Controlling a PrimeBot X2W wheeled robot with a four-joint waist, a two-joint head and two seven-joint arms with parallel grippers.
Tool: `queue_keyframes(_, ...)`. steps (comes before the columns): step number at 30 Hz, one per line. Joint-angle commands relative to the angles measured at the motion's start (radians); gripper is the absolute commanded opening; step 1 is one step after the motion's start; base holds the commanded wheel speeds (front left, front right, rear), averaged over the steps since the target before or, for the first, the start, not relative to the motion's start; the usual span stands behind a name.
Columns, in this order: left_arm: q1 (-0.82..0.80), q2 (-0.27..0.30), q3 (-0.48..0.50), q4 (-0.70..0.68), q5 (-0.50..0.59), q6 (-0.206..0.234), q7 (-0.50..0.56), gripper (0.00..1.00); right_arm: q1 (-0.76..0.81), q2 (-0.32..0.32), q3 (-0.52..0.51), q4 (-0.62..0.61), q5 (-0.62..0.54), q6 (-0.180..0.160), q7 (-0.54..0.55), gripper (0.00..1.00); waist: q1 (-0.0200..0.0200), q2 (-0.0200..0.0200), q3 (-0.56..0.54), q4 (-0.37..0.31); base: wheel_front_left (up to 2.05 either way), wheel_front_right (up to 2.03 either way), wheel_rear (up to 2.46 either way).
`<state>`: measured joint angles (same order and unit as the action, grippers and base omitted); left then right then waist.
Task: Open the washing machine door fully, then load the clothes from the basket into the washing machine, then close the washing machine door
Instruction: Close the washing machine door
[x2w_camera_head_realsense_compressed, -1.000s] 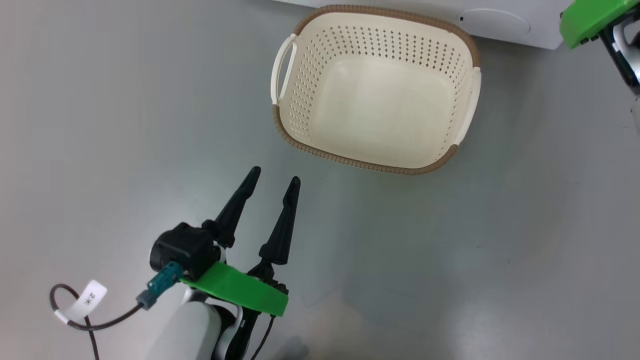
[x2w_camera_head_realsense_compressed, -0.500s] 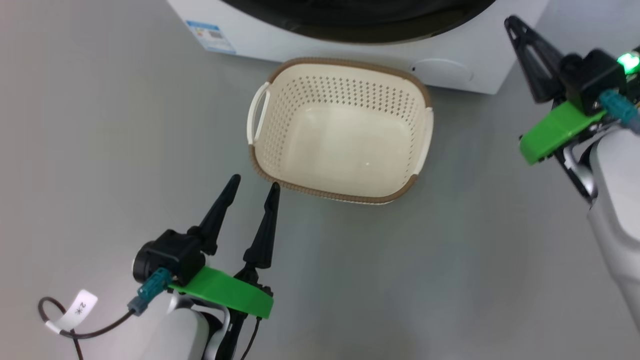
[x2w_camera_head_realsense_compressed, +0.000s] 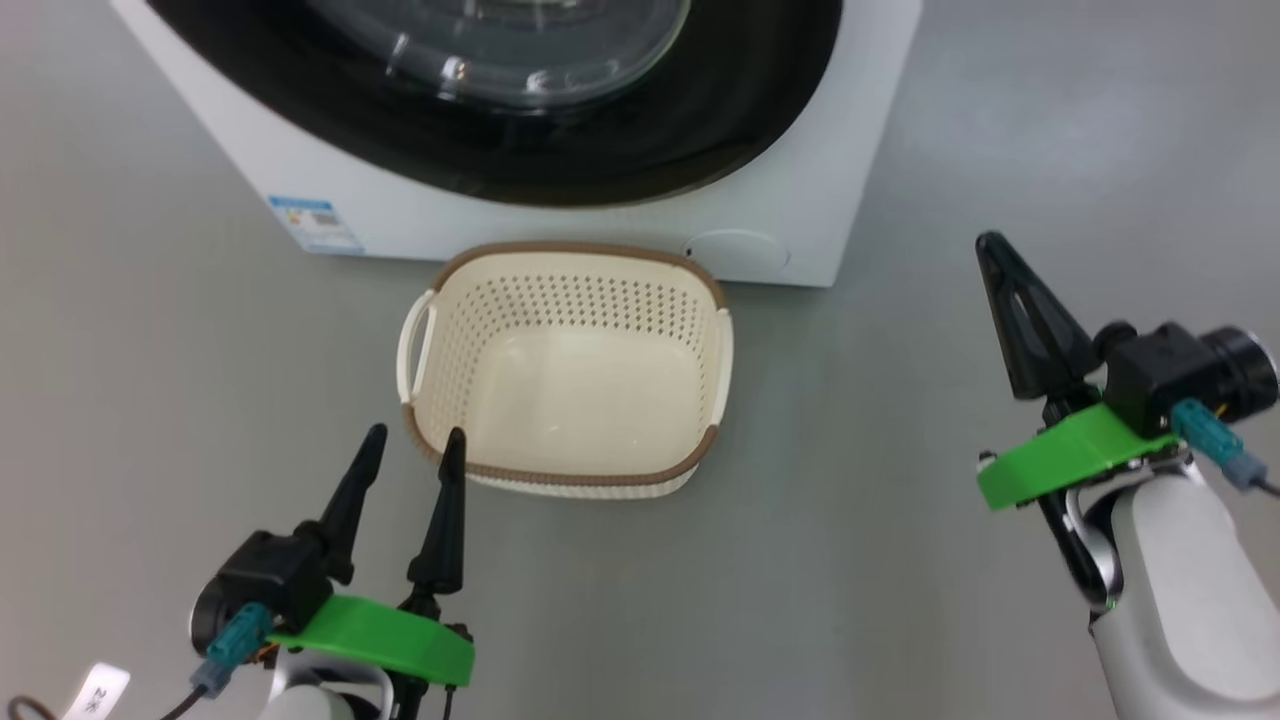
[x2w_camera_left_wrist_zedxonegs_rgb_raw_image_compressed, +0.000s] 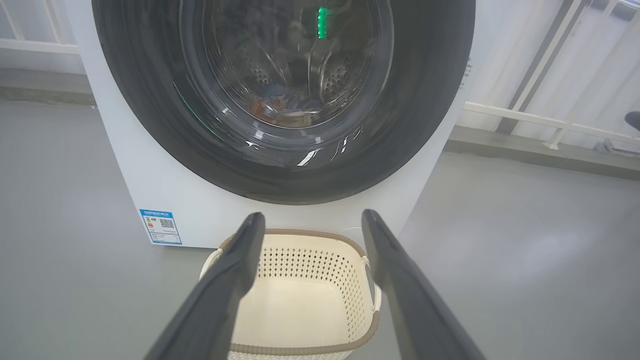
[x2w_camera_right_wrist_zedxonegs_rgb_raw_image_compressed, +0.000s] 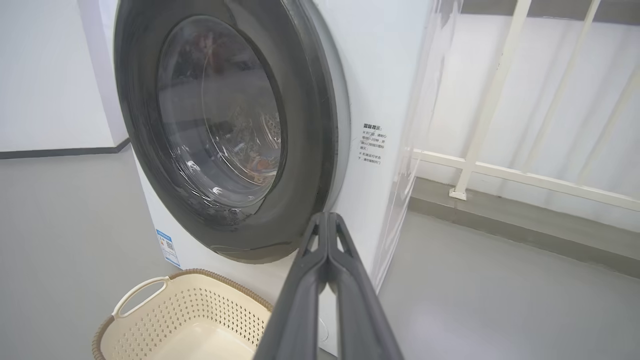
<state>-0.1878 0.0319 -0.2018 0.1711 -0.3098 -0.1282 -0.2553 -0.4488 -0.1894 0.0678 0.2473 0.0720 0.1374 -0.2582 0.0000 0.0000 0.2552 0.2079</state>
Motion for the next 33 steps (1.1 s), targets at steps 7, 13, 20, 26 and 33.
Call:
queue_keyframes(7,0.046,0.018,0.068,-0.017,0.018,-0.003,-0.006,1.0,0.136,0.058,-0.071,-0.084,0.011,-0.007,-0.004,0.0,0.0,0.0,-0.126,-0.102,0.0,0.0,0.0)
queue_keyframes(13,0.085,0.026,0.083,-0.018,0.025,-0.003,-0.006,1.0,0.234,0.091,-0.137,-0.123,0.01,-0.007,-0.004,0.0,0.0,0.0,-0.176,-0.126,0.0,0.0,0.0)
queue_keyframes(20,0.13,0.038,0.102,-0.018,0.025,-0.003,-0.006,1.0,0.318,0.121,-0.174,-0.151,0.009,-0.007,-0.004,0.0,0.0,0.0,-0.232,-0.153,0.0,0.0,0.0)
queue_keyframes(26,0.153,0.05,0.113,-0.025,0.034,-0.003,-0.006,1.0,0.371,0.134,-0.182,-0.158,0.02,-0.007,-0.004,0.0,0.0,0.0,-0.253,-0.168,0.0,0.0,0.0)
queue_keyframes(33,0.166,0.054,0.111,-0.032,0.04,-0.003,-0.006,1.0,0.41,0.138,-0.177,-0.143,0.02,-0.007,-0.004,1.0,0.0,0.0,-0.259,-0.176,0.0,0.0,0.0)
